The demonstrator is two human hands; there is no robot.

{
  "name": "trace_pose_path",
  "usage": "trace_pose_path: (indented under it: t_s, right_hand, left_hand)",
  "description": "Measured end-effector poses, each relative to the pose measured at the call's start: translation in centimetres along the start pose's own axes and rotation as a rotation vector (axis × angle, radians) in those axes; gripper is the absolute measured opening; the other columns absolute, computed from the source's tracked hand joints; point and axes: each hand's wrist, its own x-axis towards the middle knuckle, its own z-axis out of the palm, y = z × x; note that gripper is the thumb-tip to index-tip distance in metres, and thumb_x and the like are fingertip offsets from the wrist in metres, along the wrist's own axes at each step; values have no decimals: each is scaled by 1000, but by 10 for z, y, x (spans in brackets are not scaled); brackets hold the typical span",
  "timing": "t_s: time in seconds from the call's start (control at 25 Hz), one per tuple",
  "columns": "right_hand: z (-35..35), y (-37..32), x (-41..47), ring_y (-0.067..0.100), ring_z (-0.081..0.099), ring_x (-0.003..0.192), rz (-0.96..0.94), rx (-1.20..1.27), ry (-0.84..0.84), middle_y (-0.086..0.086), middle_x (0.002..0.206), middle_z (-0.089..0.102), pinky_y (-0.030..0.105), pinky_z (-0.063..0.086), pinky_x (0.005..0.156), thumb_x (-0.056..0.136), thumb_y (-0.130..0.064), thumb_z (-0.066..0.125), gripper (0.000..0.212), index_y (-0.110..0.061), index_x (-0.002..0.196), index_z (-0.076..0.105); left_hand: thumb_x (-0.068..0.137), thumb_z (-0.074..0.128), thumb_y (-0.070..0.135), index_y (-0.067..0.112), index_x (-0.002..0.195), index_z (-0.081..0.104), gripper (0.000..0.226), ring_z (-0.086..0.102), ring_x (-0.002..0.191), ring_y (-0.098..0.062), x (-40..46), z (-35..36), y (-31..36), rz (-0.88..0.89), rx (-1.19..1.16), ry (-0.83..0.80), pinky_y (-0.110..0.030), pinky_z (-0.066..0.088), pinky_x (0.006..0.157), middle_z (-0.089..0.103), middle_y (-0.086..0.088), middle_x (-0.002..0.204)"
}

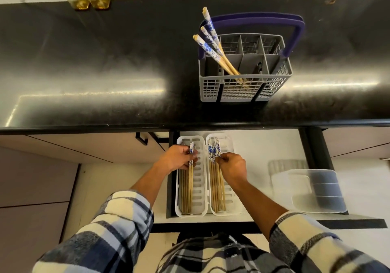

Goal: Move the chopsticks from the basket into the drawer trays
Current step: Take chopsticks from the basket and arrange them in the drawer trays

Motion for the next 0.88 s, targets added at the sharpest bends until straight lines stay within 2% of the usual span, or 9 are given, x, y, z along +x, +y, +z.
trace_pose_path:
  t_s: [0.08,0.16,0.28,0.48,0.64,0.76,0.88]
  right_hand:
    - [2,1,5,22,68,72,22,-27,20,10,95,75,26,55,65,92,-15,64,18,-9,104,75]
    - [5,0,9,24,70,75,55,-54,35,12,95,75,31,60,69,91,-11,63,17,-6,103,75]
    - [11,-4,13,24,71,76,129,-99,58,12,92,74,35,62,71,90,-13,65,16,-4,101,73]
    - [19,-11,18,25,70,83,232,-120,53,12,96,72,32,61,77,93,-17,65,19,-2,105,68]
    - [22,-15,23,28,70,90,268,-120,41,15,102,70,34,59,82,96,-16,59,20,-1,108,65]
    - [21,-14,22,26,70,87,248,-157,44,13,98,71,33,59,78,97,-17,59,18,-3,105,66]
    - [21,-13,22,26,69,88,256,-154,33,13,100,71,34,59,82,97,-16,56,17,-5,105,67]
  left_hand:
    - [93,64,12,13,108,69,15,75,87,-17,6,6,0,-17,-5,28,-28,61,70,74,-8,103]
    - [92,65,12,14,108,68,16,74,90,-19,15,12,-3,-43,28,65,-35,62,78,74,-8,104]
    - [88,69,10,14,112,67,24,72,95,-24,31,19,-10,-80,177,123,-45,61,82,71,-9,110]
    - [88,70,29,13,114,65,31,70,88,-24,47,31,-12,-189,512,230,-38,61,79,69,-11,105]
    - [91,64,29,12,106,67,23,71,77,-22,51,41,-4,-240,604,221,-36,62,76,69,-9,93]
    - [92,61,26,9,106,65,23,71,80,-24,53,46,-1,-268,667,219,-34,61,75,70,-12,94]
    - [93,61,28,6,113,62,29,70,90,-24,51,47,-1,-314,734,241,-32,59,79,70,-12,103]
